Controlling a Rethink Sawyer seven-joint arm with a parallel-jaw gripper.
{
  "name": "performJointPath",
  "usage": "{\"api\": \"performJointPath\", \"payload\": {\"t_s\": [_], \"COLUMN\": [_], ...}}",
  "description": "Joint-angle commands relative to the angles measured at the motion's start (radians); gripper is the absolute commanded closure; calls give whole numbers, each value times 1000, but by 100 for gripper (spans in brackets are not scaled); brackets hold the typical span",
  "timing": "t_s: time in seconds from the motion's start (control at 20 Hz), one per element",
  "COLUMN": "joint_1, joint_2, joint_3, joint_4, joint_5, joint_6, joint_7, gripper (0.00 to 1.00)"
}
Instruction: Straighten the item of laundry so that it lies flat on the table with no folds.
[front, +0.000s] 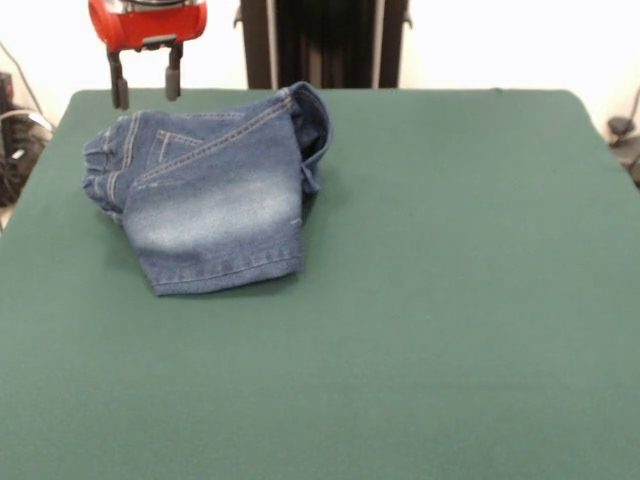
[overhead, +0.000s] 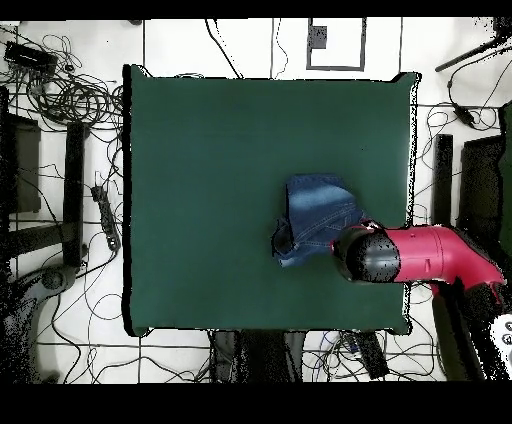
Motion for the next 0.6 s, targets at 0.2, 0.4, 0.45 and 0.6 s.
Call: {"api": "performJointPath", "payload": {"t_s": [0.2,0.4,0.45,0.6], "joint_1": [67,109,118,148], "joint_2": [24,21,20,21], "joint_3": [88,83,81,68], "joint_4": [45,37,38,36], "joint_5": [-52,-33,-30,-32], "joint_6": [-10,1,-2,-21], "joint_7": [-136,-88,-75,-37], "gripper": [0,0,0,0]}}
